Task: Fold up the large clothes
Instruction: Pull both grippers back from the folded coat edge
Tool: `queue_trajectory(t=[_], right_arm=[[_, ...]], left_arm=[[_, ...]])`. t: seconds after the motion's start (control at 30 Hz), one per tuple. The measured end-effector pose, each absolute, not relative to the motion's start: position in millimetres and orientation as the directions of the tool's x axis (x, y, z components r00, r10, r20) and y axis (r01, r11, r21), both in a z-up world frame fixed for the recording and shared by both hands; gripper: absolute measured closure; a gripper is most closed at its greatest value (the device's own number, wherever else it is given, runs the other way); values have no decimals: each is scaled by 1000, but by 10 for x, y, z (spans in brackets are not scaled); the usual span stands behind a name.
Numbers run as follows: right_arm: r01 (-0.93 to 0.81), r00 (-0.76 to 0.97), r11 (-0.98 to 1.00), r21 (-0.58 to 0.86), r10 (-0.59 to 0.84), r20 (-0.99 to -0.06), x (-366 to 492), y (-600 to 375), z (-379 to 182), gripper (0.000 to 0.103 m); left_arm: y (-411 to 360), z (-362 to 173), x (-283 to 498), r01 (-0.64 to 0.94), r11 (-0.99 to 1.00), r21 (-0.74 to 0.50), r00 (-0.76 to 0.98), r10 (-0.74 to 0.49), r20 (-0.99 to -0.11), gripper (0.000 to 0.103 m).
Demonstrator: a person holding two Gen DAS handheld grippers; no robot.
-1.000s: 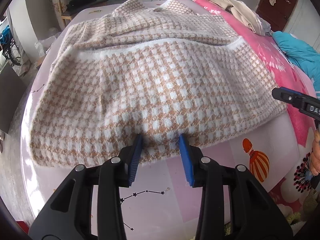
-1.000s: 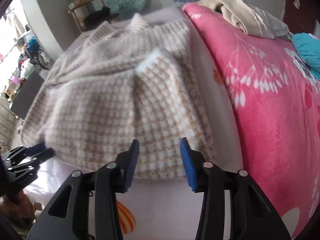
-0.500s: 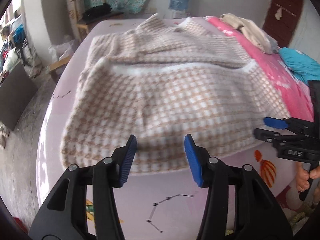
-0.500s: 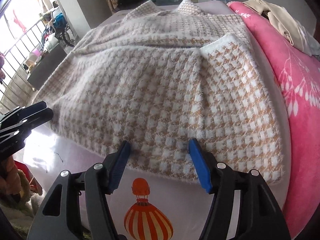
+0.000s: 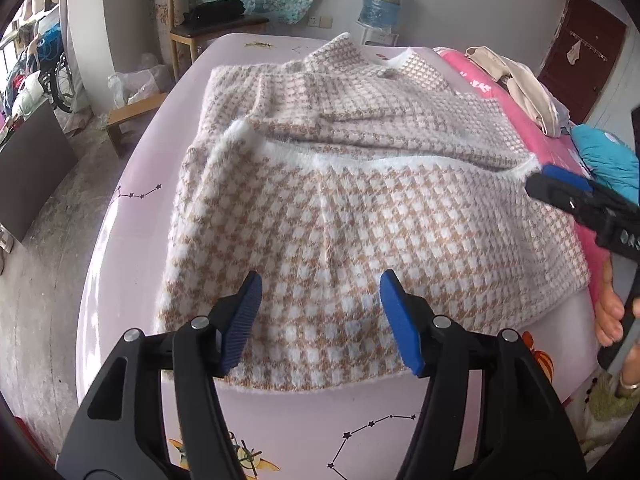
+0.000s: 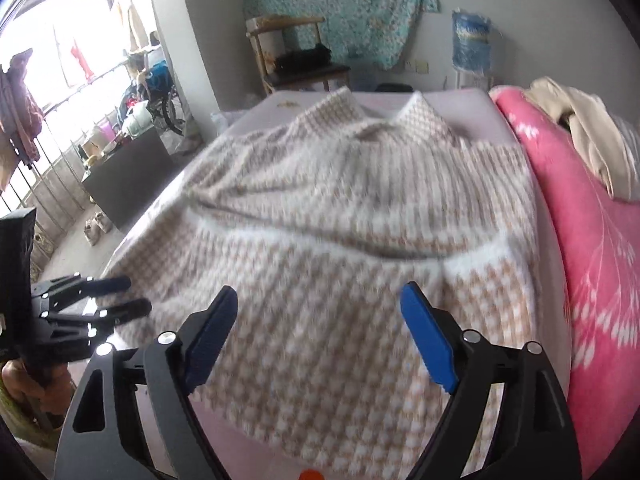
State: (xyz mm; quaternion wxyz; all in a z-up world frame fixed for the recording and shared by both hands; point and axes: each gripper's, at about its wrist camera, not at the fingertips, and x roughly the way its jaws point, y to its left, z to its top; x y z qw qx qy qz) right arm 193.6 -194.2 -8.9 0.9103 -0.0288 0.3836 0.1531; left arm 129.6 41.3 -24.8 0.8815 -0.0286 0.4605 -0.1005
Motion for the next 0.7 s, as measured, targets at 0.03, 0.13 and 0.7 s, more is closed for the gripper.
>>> queue_trajectory(t=[0.03, 0.13, 0.7], right_arm=[[-310, 661, 949, 49, 252, -707, 2135, -1901, -90, 13], [-346, 643, 938, 13, 247, -725, 2663, -1715, -238, 9], [-355, 596, 935, 9, 234, -768, 3041, -1591, -712, 5]], left_arm=[[402, -239, 1311, 152, 978, -145, 555, -205, -806, 42], [342, -235, 1348, 159, 977, -145, 555, -210, -805, 39], [218, -216, 1548, 202, 969, -142, 530, -230, -816, 36]])
